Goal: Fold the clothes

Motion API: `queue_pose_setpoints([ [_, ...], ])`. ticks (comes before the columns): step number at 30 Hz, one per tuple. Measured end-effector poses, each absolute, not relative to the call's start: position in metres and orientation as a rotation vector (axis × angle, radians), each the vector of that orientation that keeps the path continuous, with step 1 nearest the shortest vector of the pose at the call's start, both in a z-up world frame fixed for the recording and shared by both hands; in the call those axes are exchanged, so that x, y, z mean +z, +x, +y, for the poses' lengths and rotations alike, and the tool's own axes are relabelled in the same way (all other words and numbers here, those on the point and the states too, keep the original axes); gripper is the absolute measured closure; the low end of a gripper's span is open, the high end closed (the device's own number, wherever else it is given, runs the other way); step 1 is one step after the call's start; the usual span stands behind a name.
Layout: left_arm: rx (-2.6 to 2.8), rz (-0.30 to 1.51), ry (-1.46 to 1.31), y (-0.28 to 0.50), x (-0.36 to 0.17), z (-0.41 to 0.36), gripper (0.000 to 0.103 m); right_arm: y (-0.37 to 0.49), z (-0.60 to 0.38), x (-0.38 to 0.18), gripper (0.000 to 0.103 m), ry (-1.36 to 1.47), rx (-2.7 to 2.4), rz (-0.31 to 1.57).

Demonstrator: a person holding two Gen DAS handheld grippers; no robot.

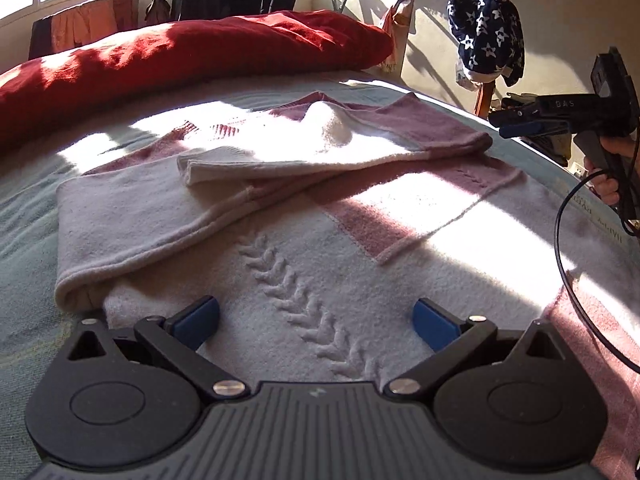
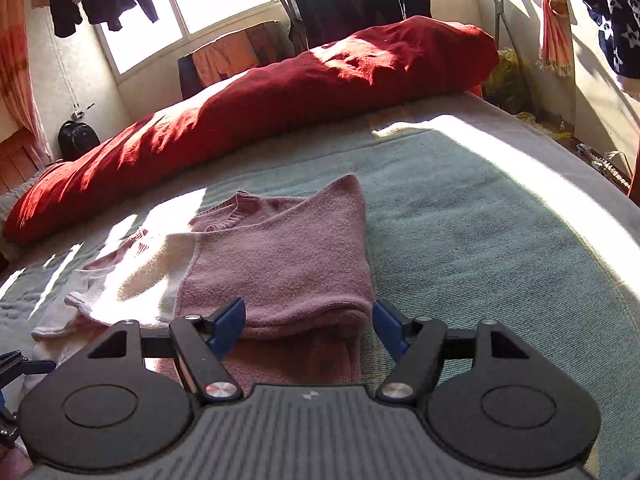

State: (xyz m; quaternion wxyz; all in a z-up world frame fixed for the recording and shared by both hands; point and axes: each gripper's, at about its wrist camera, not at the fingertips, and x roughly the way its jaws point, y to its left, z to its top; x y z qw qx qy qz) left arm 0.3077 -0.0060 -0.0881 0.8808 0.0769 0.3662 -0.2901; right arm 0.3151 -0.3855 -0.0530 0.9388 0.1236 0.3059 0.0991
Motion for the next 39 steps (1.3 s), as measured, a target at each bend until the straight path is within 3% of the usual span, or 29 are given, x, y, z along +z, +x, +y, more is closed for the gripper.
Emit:
queue_pose_setpoints([
  [5,-0.487,0.896,0.058,0.338,-0.056,-0.010,0.001,0.291,-0.357,-0.049,0.016,0.185,0.408,0.549],
  [10,-0.394,0.825,-0.180,0.388,-0.022,0.009,0.001,0.285,-0.335,-0.072,0.016,0.158,0.561,0.594],
  [13,-0.346,0.822,-0.224,0.425,-0.024,0.009,0.008,0.282,-0.340,-0.071,0.016,0.197,0.587,0.586],
  [15,-0.290,0.852,-0.183,0.446,-0.033,0.002,0.025,0.278,-0.347,-0.066,0.016,0.225,0.592,0.559],
  [17,-0.265,0.880,-0.141,0.458,-0.045,-0.005,0.035,0.276,-0.354,-0.064,0.016,0.249,0.597,0.541],
  [23,-0.267,0.893,-0.023,0.463,-0.071,-0.027,0.041,0.277,-0.363,-0.064,0.016,0.293,0.607,0.528],
  [28,-0.275,0.821,0.103,0.444,-0.066,-0.049,0.070,0.276,-0.365,-0.062,0.016,0.308,0.624,0.510],
  [30,-0.272,0.791,0.157,0.436,-0.061,-0.058,0.092,0.276,-0.366,-0.062,0.016,0.318,0.625,0.503],
  [37,-0.164,0.722,0.139,0.439,-0.044,-0.045,0.094,0.276,-0.372,-0.061,0.016,0.359,0.619,0.487],
  [39,-0.149,0.739,0.110,0.442,-0.044,-0.039,0.088,0.277,-0.374,-0.062,0.016,0.367,0.613,0.492],
])
